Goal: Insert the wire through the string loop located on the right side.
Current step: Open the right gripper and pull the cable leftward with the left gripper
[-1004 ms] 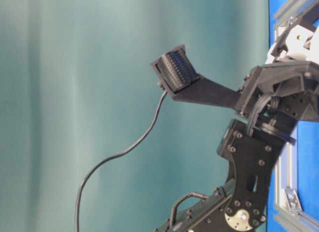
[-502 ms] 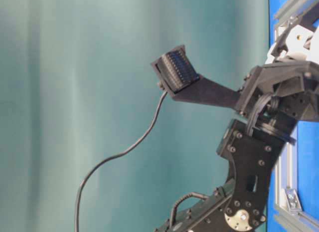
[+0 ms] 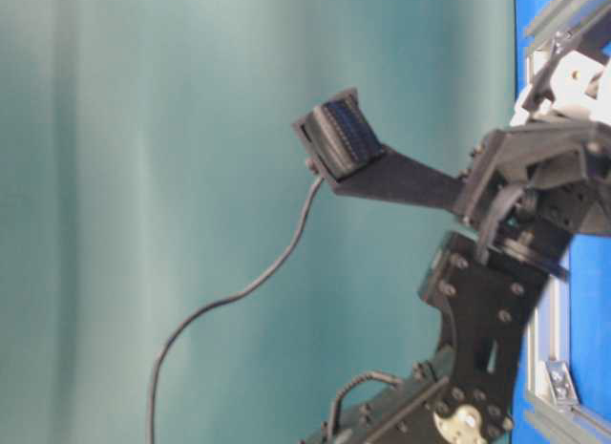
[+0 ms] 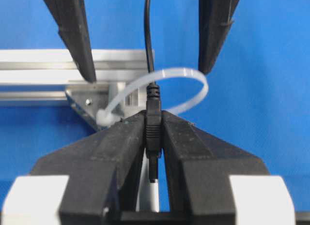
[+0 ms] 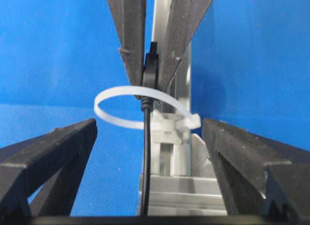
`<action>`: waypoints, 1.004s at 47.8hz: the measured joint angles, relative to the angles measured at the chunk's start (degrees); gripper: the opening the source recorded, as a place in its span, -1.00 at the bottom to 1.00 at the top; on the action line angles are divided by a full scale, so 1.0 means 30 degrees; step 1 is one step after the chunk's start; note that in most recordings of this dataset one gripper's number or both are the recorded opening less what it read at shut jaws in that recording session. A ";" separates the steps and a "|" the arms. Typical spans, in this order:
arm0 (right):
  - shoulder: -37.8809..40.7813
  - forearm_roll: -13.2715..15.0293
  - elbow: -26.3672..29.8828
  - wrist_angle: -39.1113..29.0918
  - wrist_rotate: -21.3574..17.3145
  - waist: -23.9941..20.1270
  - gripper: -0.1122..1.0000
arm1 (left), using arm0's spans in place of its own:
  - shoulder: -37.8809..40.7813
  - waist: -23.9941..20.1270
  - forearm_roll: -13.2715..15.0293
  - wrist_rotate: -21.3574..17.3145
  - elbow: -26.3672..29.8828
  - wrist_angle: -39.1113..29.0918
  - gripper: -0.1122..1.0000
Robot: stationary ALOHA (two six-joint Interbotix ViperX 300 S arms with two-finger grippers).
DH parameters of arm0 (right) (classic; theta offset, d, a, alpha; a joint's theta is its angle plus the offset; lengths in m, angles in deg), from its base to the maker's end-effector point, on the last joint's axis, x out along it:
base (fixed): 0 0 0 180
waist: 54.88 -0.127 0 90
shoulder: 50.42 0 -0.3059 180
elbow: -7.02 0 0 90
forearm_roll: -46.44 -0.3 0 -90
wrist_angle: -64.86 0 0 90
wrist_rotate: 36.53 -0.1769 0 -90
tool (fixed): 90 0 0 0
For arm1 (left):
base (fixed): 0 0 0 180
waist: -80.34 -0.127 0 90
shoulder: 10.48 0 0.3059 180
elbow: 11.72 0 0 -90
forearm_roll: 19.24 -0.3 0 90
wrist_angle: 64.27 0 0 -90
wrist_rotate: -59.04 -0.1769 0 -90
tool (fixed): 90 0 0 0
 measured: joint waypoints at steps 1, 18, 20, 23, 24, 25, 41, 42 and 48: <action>0.0000 0.0000 0.0000 0.0000 -0.0029 0.0000 0.91 | -0.0029 0.0029 0.0029 0.0000 -0.0146 0.0000 -0.66; 0.0000 0.0000 0.0000 -0.0029 0.0000 0.0000 0.91 | -0.3896 0.0205 0.0000 0.0146 -0.5625 0.0498 -0.66; 0.0000 -0.0029 0.0000 -0.0029 0.0000 0.0000 0.91 | -0.4512 0.0264 0.0000 0.0234 -0.6475 0.0703 -0.66; 0.0000 -0.0029 0.0000 -0.0088 0.0000 0.0000 0.91 | -0.5625 0.0293 0.0029 0.0469 -0.7910 0.1113 -0.66; 0.0000 0.0000 0.0000 -0.0146 0.0000 0.0000 0.91 | -0.5947 0.0322 0.0029 0.0527 -0.8379 0.1201 -0.66; 0.0000 0.0000 0.0000 -0.0176 0.0000 0.0000 0.91 | -0.6270 0.0322 0.0000 0.0586 -0.8848 0.1318 -0.66; 0.0000 -0.0029 0.0000 -0.0264 0.0029 0.0000 0.91 | -1.0371 0.0322 0.0029 0.1406 -1.4854 0.1875 -0.66; 0.0000 -0.0029 0.0000 -0.0293 0.0029 0.0000 0.91 | -1.0547 0.0322 0.0029 0.1377 -1.5088 0.1875 -0.66; 0.0000 -0.0029 0.0000 -0.0264 0.0029 0.0000 0.91 | -1.1836 0.0322 0.0029 0.1406 -1.6699 0.1904 -0.66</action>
